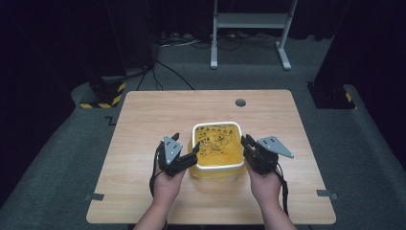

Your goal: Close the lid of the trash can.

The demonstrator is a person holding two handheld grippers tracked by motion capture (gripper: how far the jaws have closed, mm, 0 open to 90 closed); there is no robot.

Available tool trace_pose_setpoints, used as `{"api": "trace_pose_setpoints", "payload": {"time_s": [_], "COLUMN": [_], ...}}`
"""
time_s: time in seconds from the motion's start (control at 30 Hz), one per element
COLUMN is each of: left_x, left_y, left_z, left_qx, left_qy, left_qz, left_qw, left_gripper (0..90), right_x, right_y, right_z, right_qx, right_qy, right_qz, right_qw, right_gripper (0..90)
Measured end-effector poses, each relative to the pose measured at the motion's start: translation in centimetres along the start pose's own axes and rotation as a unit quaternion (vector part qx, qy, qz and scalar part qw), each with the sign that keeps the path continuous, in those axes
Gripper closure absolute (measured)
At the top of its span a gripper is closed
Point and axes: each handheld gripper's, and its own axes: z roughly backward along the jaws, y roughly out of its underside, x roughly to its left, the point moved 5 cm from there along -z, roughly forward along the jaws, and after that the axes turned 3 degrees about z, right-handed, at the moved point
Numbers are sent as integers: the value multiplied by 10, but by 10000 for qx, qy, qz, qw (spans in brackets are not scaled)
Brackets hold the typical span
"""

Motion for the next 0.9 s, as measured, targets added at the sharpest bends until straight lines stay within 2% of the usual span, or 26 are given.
{"api": "trace_pose_setpoints", "payload": {"time_s": [0.03,0.1,0.17,0.47,0.63,0.67,0.73,0.77,0.8,0.83,0.9], "left_x": [0,1,1,1,-1,-1,-1,0,1,9,19], "left_y": [0,2,2,4,4,3,2,-2,-4,-9,-6], "left_z": [0,-2,-3,-6,-8,-7,-4,2,6,16,20], "left_qx": [0,-20,-45,-211,-182,-111,-136,-275,-385,-590,-500], "left_qy": [0,39,48,129,115,10,-37,-51,-75,-200,-355], "left_qz": [0,47,72,76,91,59,47,53,76,209,428], "left_qw": [10000,10000,10000,9997,9997,9999,9999,9996,9992,9978,9972], "left_gripper": [223,224,224,251,270,270,259,239,239,235,236], "right_x": [0,-1,-1,1,2,3,2,-7,-7,-17,-27], "right_y": [0,3,6,8,8,4,1,-5,-5,-3,7], "right_z": [0,-7,-11,-14,-13,-8,-5,5,5,8,4], "right_qx": [0,233,296,228,229,152,48,-239,-239,-272,-116], "right_qy": [0,-19,-30,68,109,129,90,139,139,247,314], "right_qz": [0,-10,-37,32,39,216,168,60,60,76,50], "right_qw": [10000,9997,9996,9997,9997,9996,9998,9996,9996,9993,9994], "right_gripper": [782,796,792,802,800,806,772,727,727,708,697]}}
